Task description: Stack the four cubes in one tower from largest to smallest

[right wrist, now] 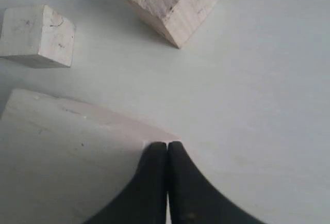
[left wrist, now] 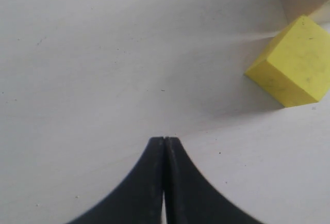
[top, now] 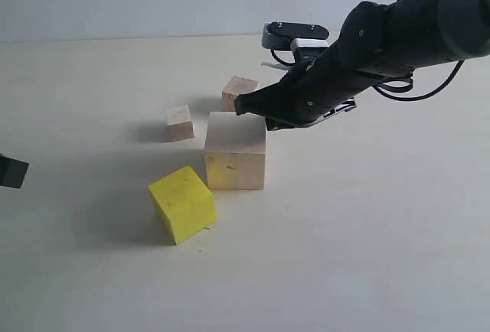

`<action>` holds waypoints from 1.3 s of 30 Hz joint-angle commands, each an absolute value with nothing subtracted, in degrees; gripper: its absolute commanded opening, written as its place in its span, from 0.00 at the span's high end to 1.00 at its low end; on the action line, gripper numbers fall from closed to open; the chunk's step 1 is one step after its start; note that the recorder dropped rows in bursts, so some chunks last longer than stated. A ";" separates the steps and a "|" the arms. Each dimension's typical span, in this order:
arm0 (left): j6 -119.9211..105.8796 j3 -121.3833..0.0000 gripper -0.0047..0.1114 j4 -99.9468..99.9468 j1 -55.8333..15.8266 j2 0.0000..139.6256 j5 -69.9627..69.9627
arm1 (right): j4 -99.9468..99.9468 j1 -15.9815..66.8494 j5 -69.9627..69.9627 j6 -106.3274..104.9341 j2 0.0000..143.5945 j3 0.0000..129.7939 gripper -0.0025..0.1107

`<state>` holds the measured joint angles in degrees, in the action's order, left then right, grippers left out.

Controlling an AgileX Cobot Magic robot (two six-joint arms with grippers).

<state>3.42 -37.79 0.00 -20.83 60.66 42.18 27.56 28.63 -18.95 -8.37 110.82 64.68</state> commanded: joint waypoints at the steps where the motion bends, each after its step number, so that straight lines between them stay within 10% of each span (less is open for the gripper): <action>1: 3.41 -37.56 0.96 -0.60 -21.16 60.76 41.61 | 28.51 28.69 -18.11 -10.10 110.80 65.09 0.98; 39: 3.41 -37.56 0.96 -0.60 -21.16 60.76 41.47 | 21.23 25.26 -22.84 -8.46 101.21 64.88 0.98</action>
<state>3.42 -37.79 0.00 -20.83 60.66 42.06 23.34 26.74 -20.96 -9.19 105.87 64.68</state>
